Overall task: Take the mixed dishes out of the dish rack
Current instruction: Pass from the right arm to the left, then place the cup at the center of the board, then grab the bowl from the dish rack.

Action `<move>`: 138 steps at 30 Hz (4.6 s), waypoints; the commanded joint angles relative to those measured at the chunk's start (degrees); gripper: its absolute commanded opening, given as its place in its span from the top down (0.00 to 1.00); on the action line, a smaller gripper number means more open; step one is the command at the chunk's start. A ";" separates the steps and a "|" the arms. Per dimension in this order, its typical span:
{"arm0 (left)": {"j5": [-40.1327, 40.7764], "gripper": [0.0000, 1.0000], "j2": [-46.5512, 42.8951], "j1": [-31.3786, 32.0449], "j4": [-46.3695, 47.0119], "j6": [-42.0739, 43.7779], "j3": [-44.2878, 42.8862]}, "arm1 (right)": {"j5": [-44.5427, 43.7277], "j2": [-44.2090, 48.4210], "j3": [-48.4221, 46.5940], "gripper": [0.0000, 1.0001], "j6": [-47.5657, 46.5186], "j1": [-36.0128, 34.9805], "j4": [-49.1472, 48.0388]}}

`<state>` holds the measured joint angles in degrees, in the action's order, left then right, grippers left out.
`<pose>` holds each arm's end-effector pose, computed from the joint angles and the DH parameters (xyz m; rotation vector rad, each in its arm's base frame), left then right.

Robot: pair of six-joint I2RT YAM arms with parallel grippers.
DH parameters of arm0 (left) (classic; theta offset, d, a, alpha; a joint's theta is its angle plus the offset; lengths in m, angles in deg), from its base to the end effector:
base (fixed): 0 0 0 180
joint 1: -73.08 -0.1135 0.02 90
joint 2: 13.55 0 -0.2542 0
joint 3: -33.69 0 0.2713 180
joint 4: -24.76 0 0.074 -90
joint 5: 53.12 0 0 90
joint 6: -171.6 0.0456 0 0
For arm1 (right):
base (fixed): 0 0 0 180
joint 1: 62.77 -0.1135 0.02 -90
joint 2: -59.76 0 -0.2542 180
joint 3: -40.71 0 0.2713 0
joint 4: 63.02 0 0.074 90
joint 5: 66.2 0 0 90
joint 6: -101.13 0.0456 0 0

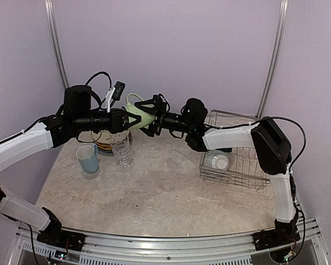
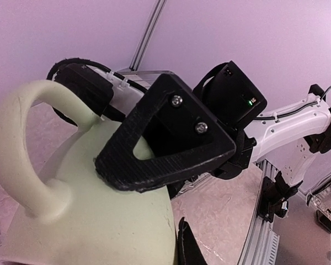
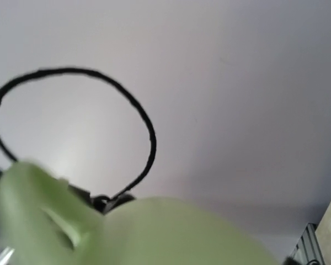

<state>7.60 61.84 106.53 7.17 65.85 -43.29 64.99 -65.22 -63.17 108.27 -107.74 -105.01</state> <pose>0.2684 -0.2041 0.3356 0.6669 1.8337 -1.0553 0.3467 0.3888 0.2627 -0.0808 1.8273 2.4010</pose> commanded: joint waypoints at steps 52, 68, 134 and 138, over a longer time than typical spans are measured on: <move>33.91 0.95 6.63 -1.20 -44.51 -20.16 6.90 | -58.25 18.94 -8.94 0.00 -69.85 12.23 101.90; 32.01 0.55 6.23 -1.14 -44.86 -19.13 6.34 | -58.81 20.28 0.23 0.00 -68.62 18.15 100.59; 24.97 0.15 -9.52 -0.76 -38.27 -13.82 5.73 | -52.09 29.83 14.81 0.15 -53.37 5.62 111.55; 24.33 0.15 -9.23 -0.76 -38.03 -13.96 5.72 | -53.33 28.41 14.42 0.26 -53.23 5.51 111.67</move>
<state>32.76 52.18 105.57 -31.72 51.42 -35.83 15.13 -34.78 -47.46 53.82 -101.71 3.33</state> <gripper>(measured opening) 0.851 0.790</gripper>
